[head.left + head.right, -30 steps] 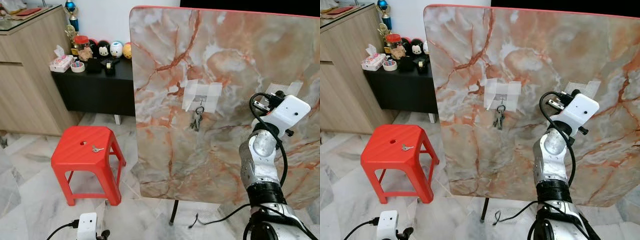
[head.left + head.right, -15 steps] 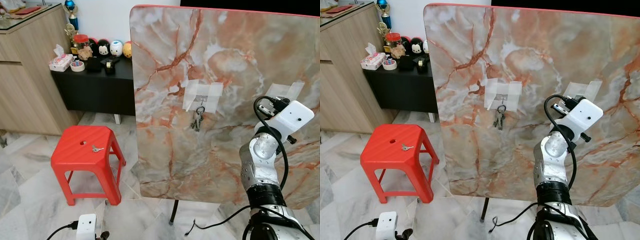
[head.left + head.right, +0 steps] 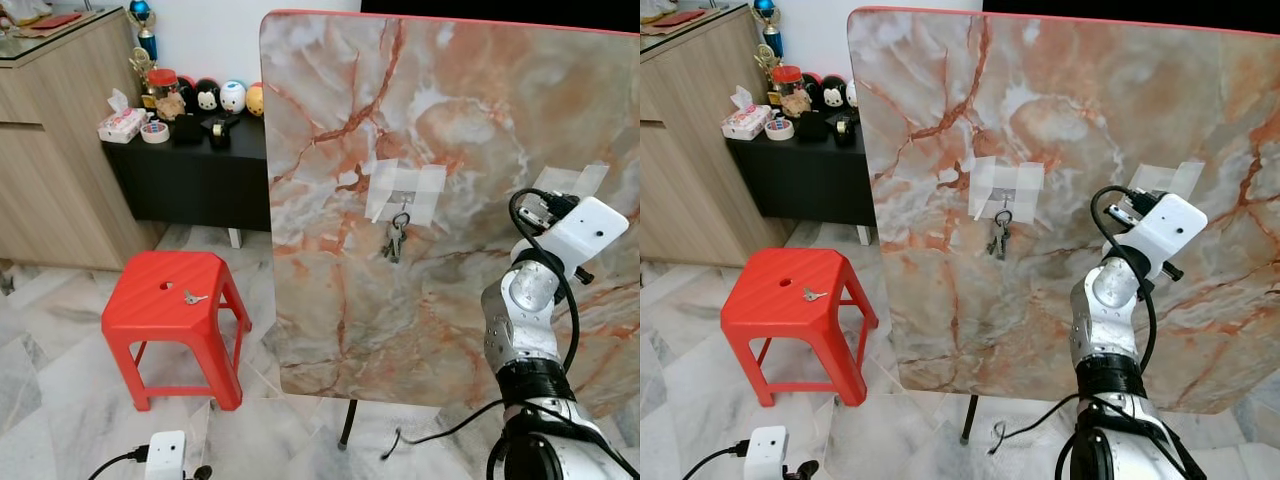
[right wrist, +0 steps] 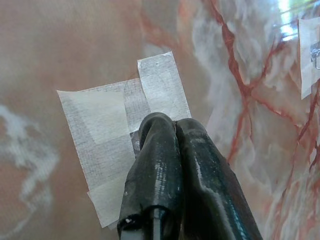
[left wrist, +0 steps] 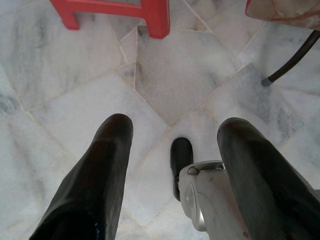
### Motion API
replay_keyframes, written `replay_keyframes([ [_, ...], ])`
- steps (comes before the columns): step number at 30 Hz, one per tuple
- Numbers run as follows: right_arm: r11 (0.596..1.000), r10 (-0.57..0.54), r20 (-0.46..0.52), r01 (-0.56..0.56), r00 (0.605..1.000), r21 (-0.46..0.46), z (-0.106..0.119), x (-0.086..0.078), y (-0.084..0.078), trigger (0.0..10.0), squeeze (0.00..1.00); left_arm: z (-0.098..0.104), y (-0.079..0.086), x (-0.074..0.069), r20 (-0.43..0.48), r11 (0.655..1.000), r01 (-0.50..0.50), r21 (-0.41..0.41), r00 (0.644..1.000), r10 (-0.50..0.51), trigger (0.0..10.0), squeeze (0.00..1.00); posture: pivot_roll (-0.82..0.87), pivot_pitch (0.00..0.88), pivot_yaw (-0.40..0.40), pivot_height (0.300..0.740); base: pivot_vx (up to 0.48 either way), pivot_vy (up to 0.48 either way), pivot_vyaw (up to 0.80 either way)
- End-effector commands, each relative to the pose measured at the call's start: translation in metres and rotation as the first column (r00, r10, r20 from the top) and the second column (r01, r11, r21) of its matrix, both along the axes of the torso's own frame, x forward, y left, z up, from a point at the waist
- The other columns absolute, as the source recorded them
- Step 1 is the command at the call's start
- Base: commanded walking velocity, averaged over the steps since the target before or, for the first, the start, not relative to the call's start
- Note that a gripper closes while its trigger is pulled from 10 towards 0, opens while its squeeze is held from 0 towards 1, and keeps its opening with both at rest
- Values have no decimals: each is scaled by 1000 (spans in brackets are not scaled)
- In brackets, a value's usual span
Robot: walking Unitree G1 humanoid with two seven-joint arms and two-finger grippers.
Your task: Hang keys on a hook
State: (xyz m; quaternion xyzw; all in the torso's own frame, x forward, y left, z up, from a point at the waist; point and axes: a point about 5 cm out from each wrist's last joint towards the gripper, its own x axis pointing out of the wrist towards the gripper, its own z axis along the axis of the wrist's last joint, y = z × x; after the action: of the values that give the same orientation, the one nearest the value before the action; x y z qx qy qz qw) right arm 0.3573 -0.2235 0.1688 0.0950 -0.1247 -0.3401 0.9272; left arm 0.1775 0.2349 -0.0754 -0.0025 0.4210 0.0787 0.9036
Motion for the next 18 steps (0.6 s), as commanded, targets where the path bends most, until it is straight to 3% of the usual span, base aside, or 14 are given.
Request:
replay_keyframes([
  [1, 1000, -7, 21, 7, 1000, 6, 7, 3, -4, 10000, 0, -3, 1, -7, -31, 1000, 4, -1, 1000, -4, 10000, 0, -4, 0, -59, 740, 0, 0, 0],
  [18, 1000, 27, -54, -28, 998, -12, 5, 12, -3, 10000, 0, -3, -3, -3, -23, 1000, 19, 2, 1000, -19, 10000, 0, 0, 0, -58, 740, 0, 0, 0],
])
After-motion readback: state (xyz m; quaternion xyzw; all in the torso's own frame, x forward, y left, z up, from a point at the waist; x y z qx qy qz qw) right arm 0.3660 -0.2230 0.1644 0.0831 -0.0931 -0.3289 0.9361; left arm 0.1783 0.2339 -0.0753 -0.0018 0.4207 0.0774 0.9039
